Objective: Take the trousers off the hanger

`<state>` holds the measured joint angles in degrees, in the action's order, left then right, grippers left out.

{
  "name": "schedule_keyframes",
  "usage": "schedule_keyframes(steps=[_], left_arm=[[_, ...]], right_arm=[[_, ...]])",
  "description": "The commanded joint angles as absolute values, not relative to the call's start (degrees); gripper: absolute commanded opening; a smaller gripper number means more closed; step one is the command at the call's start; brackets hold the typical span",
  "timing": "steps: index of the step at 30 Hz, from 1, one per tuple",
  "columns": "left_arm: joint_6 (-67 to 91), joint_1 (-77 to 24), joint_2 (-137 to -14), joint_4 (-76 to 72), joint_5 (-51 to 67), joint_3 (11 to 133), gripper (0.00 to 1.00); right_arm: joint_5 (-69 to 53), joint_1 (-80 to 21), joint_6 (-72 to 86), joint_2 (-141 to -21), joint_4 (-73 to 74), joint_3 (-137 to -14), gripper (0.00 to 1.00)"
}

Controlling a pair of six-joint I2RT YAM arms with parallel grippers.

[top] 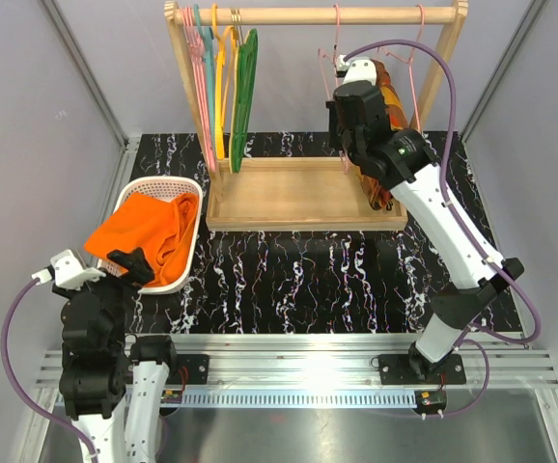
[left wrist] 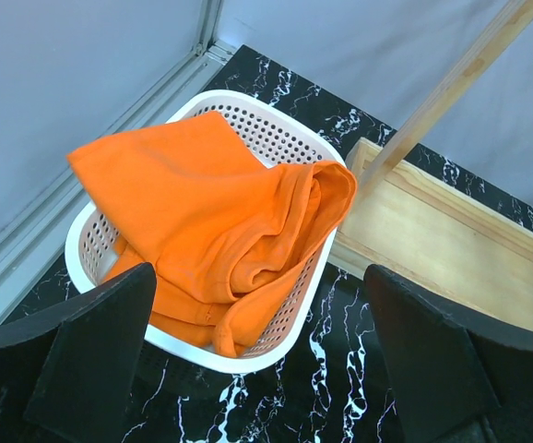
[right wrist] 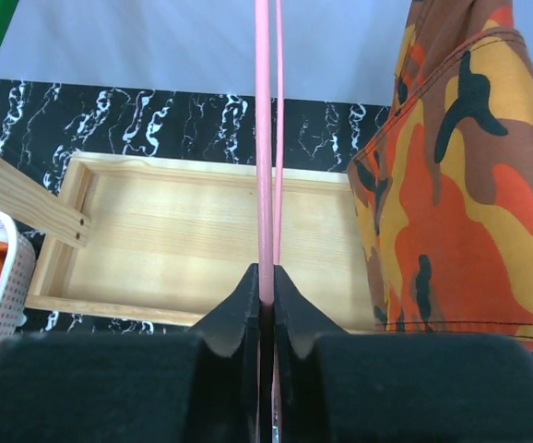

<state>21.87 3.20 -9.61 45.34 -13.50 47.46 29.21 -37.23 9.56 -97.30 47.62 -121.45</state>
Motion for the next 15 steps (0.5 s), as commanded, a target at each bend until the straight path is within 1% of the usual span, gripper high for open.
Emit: schedule_keyframes(steps=[1, 2, 3, 4, 6, 7, 8, 9, 10, 11, 12, 13, 15], left_arm=[[20.66, 2.46, -10.81, 42.98, -13.89, 47.9, 0.99], [20.48, 2.29, -10.98, 43.07, -13.54, 48.07, 0.99], [20.39, 1.94, -11.77, 43.07, -13.36, 48.51, 0.99], [20.22, 1.85, -12.3, 43.59, -13.36, 48.95, 0.99], [19.69, 0.97, -14.84, 44.91, -13.97, 51.4, 0.99], [19.43, 0.62, -16.07, 46.48, -14.06, 52.46, 0.99], [18.81, 0.44, -16.87, 47.45, -14.15, 53.69, 0.99], [18.55, 0.35, -17.83, 48.59, -14.06, 54.92, 0.99], [18.2, 0.44, -19.49, 50.78, -14.06, 57.45, 0.99], [17.15, 0.44, -20.03, 51.93, -13.98, 58.61, 0.99], [17.23, 0.44, -20.56, 52.99, -14.58, 59.67, 0.99], [16.97, -0.95, -20.74, 54.3, -14.59, 60.55, 0.99], [16.09, -1.4, -20.66, 54.84, -13.8, 62.4, 0.99]], right_arm=[[27.16, -36.83, 10.81, -95.01, 45.52, -121.38, 0.14], [26.72, -36.83, 10.9, -94.66, 45.53, -120.77, 0.28], [25.41, -36.91, 10.9, -94.14, 45.44, -120.15, 0.38], [24.88, -36.91, 11.07, -92.39, 44.57, -119.28, 0.44], [24.0, -36.91, 11.25, -90.27, 43.51, -116.11, 0.5], [23.65, -36.91, 11.25, -87.91, 43.42, -115.23, 0.61], [22.34, -36.91, 11.34, -86.67, 43.5, -113.4, 0.67], [21.28, -36.91, 11.34, -85.27, 43.59, -112.33, 0.83], [20.05, -36.91, 11.51, -82.03, 43.68, -111.11, 0.96], [17.6, -36.91, 11.86, -80.18, 44.12, -108.48, 0.99], [16.19, -36.91, 12.39, -78.42, 44.03, -106.72, 0.99], [15.21, -36.91, 12.39, -74.22, 42.9, -104.7, 1.0], [13.71, -36.91, 12.65, -70.16, 42.45, -98.19, 0.99]])
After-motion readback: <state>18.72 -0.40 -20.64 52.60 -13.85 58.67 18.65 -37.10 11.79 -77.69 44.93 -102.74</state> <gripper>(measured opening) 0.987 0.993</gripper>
